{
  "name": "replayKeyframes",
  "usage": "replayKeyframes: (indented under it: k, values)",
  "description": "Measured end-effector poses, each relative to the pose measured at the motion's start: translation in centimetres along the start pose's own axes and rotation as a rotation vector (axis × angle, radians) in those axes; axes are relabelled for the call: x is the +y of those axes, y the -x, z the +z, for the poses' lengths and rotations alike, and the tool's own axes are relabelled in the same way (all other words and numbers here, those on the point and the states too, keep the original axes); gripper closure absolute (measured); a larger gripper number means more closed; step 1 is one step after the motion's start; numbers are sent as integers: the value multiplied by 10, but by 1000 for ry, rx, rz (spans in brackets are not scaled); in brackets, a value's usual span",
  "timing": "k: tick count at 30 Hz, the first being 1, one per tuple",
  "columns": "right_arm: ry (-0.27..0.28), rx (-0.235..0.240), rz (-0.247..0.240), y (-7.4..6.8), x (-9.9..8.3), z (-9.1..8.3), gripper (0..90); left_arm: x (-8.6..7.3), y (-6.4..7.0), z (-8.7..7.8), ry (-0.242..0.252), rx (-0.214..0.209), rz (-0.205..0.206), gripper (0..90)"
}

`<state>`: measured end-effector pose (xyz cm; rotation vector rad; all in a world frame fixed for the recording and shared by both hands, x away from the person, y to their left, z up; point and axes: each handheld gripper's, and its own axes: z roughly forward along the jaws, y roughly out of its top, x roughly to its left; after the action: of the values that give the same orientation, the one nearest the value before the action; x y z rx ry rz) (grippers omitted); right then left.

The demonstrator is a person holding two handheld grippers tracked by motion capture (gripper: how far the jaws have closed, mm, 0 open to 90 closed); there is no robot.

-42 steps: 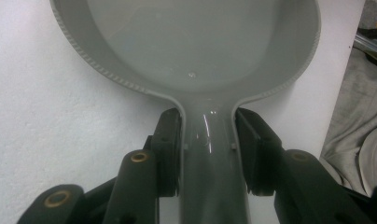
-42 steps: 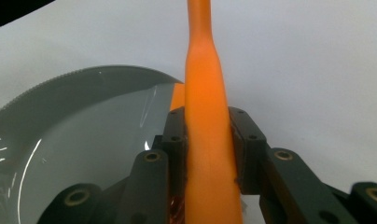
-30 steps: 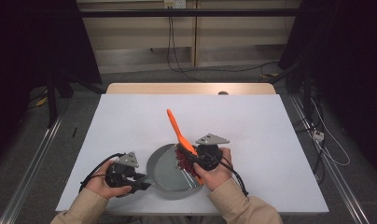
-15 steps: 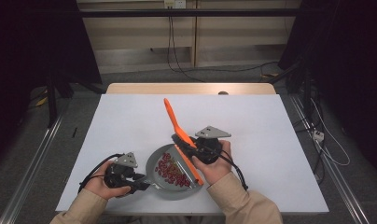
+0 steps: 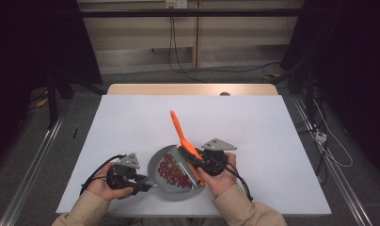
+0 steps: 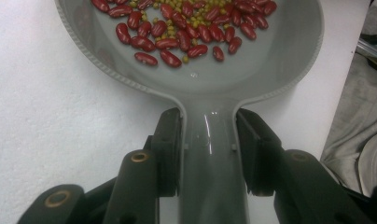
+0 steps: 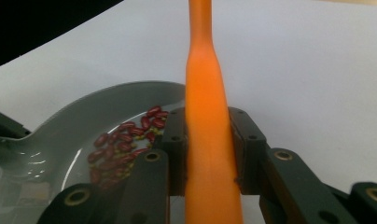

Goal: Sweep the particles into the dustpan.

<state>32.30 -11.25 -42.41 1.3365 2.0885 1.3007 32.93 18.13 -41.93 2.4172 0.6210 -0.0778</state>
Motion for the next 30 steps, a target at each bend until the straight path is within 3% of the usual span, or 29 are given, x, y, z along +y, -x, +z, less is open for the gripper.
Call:
replayKeyframes:
  k: [1, 3, 4, 6, 11, 21, 28, 30]
  values:
    - [4, 1, -10, -5, 1, 0, 715, -1, 0, 0, 1, 1, -2, 629]
    - [21, 63, 53, -8, 4, 1, 715, -2, -1, 0, 5, -5, -5, 629]
    - [25, 66, 56, -9, 6, 1, 715, -2, -1, 0, 4, -6, -1, 629]
    - [24, 36, 0, -11, 10, 2, 715, -2, 0, 0, 12, -3, 1, 627]
    - [42, 9, 0, 4, 18, -1, 715, -3, 2, 1, 23, 9, 24, 549]
    - [23, -60, 8, 35, 17, -11, 715, 0, 5, 9, -3, 46, 50, 631]
    - [18, -84, 10, 51, 13, -17, 715, -3, 1, 8, 66, 87, 28, 633]
    - [17, -95, 11, 57, 13, -19, 715, -3, -2, 6, 100, 79, 11, 633]
